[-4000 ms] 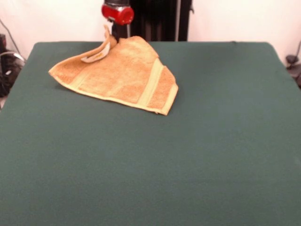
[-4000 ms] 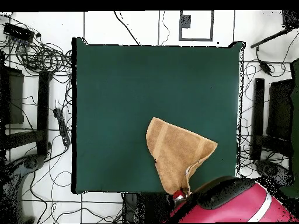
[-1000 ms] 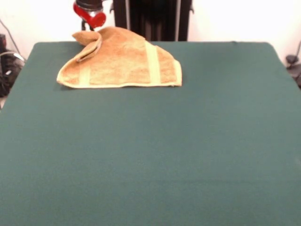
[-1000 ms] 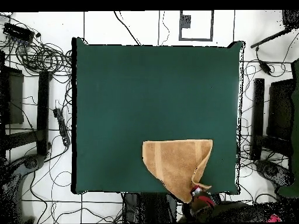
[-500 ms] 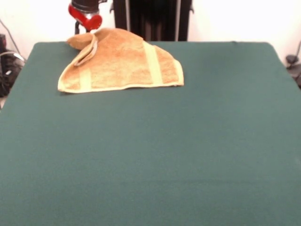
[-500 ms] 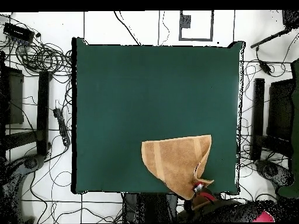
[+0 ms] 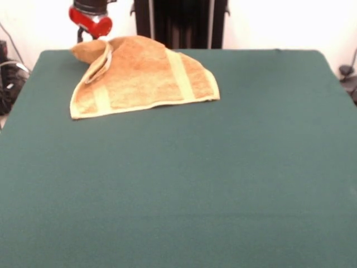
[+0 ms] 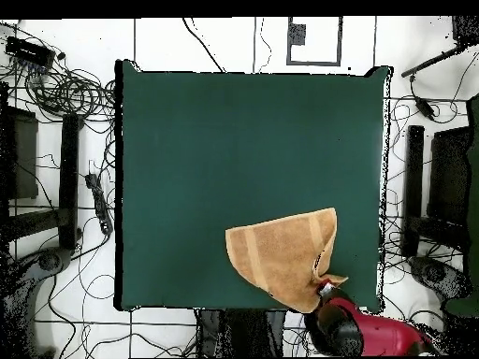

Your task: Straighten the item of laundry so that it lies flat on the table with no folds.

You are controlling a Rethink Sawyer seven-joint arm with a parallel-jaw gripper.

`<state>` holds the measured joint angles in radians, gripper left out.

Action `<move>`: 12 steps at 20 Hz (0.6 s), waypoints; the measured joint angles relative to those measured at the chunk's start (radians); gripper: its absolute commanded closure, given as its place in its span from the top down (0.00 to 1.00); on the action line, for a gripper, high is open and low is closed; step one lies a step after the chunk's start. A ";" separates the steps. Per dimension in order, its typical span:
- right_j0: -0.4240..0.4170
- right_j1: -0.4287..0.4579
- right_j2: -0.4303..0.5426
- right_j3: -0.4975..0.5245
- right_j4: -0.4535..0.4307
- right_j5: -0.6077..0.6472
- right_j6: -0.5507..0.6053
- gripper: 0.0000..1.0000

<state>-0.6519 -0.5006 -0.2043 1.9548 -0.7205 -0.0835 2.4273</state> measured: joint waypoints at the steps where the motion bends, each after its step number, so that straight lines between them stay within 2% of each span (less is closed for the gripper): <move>1: -0.015 -0.015 0.020 -0.005 -0.014 0.022 0.000 1.00; 8: -0.137 -0.111 0.206 -0.065 -0.108 0.161 -0.002 1.00; 12: -0.187 -0.133 0.292 -0.091 -0.135 0.197 -0.007 1.00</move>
<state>-0.8386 -0.6334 0.0876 1.8640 -0.8559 0.1135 2.4202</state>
